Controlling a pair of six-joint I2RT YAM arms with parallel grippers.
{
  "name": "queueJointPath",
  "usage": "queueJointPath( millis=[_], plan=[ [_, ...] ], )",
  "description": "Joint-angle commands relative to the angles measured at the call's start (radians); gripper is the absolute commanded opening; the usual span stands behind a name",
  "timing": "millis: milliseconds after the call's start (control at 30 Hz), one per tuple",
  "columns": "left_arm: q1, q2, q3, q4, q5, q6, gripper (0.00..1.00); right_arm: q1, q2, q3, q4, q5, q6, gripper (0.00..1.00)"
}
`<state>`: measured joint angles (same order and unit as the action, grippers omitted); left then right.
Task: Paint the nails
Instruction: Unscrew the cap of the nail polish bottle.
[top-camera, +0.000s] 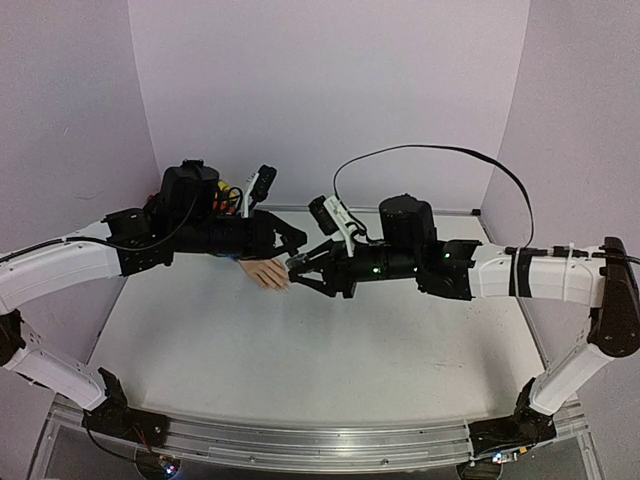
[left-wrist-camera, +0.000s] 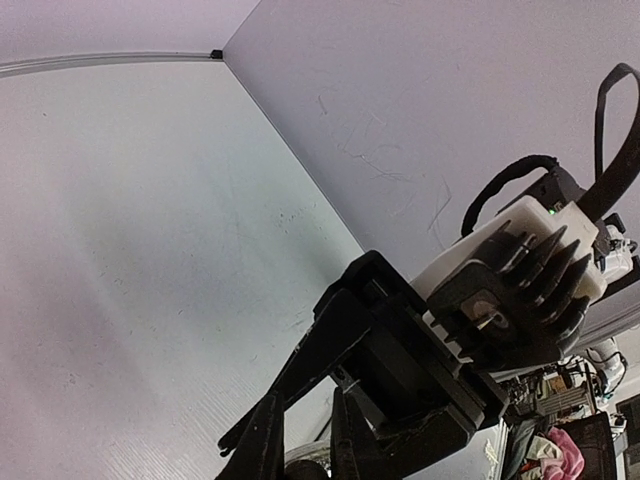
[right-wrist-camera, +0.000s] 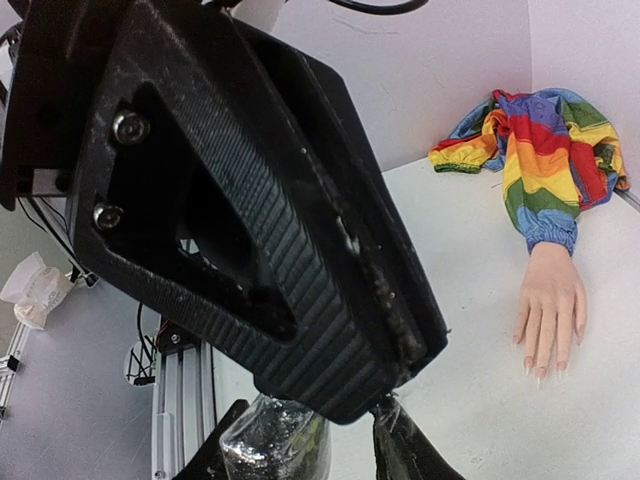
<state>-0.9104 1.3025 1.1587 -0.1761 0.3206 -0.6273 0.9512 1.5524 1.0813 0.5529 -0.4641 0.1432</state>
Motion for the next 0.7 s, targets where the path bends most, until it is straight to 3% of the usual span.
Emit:
queueJointPath(
  millis=[0,100,233,400,500,600,667],
  plan=[
    [-0.005,-0.029,0.073,-0.023,0.008,0.026,0.00,-0.010,0.001,0.056,0.026,-0.039,0.015,0.40],
    [-0.005,-0.025,0.081,-0.040,0.005,0.029,0.00,-0.010,0.006,0.062,0.027,-0.027,0.014,0.38],
    [-0.004,-0.025,0.086,-0.043,0.003,0.028,0.00,-0.009,0.026,0.080,0.027,-0.028,0.023,0.20],
    [-0.005,-0.024,0.079,-0.048,-0.003,0.023,0.00,-0.010,0.039,0.095,0.030,-0.040,0.031,0.33],
    [-0.005,-0.028,0.076,-0.049,-0.005,0.021,0.00,-0.010,0.044,0.097,0.031,-0.039,0.039,0.22],
    [-0.004,-0.032,0.074,-0.049,-0.010,0.021,0.00,-0.010,0.047,0.096,0.038,-0.055,0.033,0.00],
    [-0.006,-0.032,0.076,-0.053,-0.018,0.014,0.00,-0.010,0.045,0.089,0.042,-0.026,0.025,0.00]
  ],
)
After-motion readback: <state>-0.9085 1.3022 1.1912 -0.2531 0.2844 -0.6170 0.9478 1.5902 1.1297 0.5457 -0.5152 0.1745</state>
